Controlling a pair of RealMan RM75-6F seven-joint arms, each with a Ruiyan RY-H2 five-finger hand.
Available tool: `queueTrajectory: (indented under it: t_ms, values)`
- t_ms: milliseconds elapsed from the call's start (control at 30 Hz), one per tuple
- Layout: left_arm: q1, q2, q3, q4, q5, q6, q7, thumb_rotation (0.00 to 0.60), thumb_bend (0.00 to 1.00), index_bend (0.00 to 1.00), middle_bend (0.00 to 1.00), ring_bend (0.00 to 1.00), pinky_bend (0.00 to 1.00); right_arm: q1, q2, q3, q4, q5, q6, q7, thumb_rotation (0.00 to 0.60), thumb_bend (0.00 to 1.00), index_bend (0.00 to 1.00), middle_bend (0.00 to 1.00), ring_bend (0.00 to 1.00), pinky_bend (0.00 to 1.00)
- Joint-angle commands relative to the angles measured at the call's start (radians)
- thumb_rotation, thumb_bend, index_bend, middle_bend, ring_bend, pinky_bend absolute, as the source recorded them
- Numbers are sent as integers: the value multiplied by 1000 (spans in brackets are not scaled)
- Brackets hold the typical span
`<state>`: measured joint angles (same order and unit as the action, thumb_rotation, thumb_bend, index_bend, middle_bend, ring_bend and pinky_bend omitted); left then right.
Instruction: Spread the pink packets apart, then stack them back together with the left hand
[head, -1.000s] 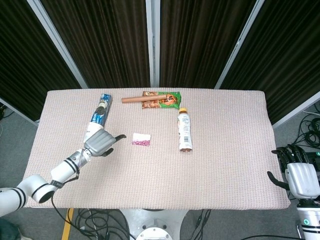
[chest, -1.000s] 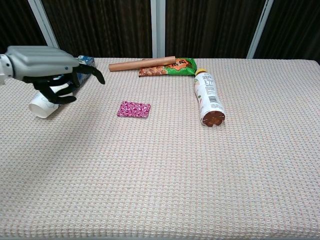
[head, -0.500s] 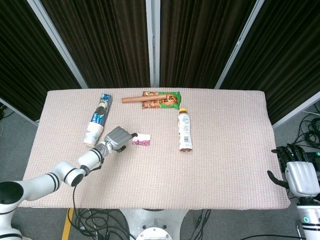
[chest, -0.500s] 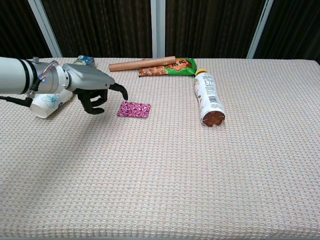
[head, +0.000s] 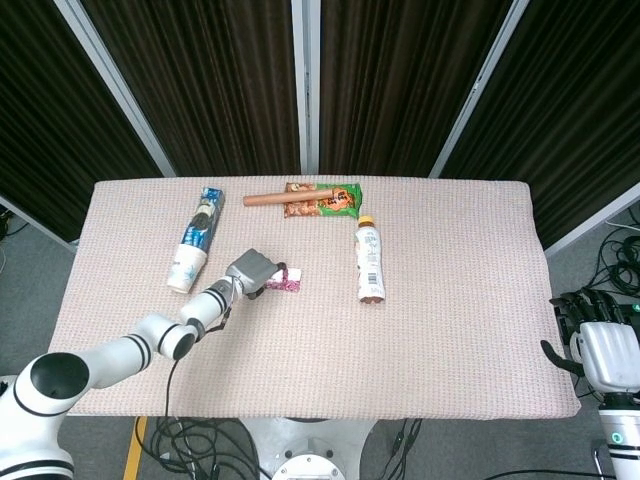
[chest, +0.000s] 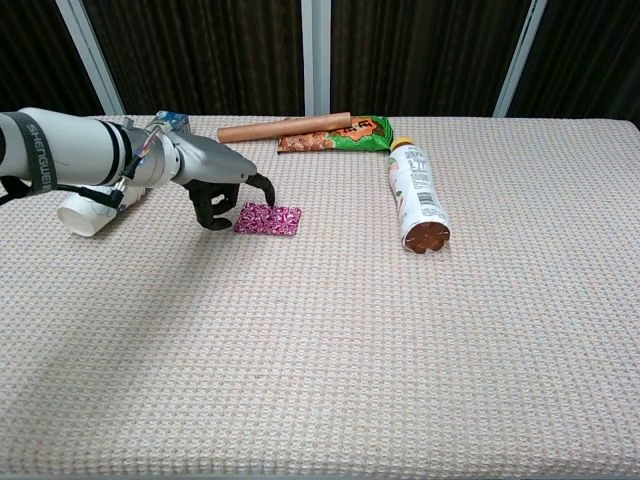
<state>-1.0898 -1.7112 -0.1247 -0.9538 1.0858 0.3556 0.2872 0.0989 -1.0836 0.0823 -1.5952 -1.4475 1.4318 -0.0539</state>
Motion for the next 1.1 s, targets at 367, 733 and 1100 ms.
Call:
queueTrajectory:
  t_ms: [367, 733, 1100]
  values:
    - [-95, 41, 141, -81, -224, 5, 140, 600, 487, 218, 884, 863, 1000, 4, -3, -1, 4, 4, -10, 3, 511, 165, 262, 212, 106, 104]
    - [-180, 117, 264, -302, -438, 120, 246, 600, 487, 219, 882, 861, 1000, -1, 2, -4, 1, -1, -2, 10, 513, 165, 260, 212, 108, 104]
    - [-258, 180, 335, -503, -576, 230, 324, 600, 487, 218, 880, 860, 1000, -10, 4, -8, 4, -11, 14, 23, 513, 165, 261, 212, 107, 104]
